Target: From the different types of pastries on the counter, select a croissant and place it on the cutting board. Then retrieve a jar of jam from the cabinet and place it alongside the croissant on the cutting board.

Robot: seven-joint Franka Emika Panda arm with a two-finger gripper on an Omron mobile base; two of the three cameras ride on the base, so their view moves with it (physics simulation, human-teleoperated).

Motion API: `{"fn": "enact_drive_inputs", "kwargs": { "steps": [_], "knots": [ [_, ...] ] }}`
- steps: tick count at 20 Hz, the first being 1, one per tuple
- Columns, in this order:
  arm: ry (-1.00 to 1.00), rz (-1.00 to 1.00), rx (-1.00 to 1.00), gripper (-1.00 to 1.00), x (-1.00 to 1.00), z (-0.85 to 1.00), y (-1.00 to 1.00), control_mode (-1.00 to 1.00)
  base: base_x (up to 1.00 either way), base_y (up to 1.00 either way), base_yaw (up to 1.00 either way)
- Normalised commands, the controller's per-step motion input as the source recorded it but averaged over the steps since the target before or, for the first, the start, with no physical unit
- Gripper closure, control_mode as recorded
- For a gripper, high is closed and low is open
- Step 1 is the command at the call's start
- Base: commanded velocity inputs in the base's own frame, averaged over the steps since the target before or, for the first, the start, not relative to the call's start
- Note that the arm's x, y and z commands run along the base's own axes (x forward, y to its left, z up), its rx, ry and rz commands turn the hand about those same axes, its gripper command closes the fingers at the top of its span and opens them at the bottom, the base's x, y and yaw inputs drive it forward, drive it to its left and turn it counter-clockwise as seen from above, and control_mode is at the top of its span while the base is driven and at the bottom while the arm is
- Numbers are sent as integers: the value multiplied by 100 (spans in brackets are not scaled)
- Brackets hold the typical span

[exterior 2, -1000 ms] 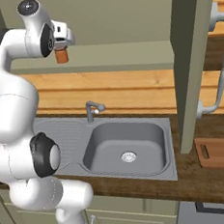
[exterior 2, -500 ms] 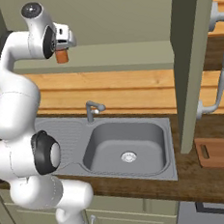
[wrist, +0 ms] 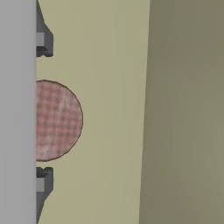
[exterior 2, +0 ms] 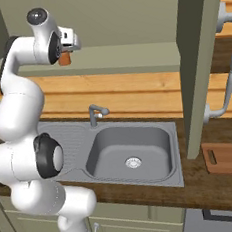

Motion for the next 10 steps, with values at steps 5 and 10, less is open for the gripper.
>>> {"fn": "enact_drive_inputs", "kwargs": {
  "steps": [5,10],
  "knots": [
    [-3,0,0,-100,23,-8,0,-100,0,0,0],
    [0,0,0,100,24,-7,0,-100,0,0,0]
  ]
}}
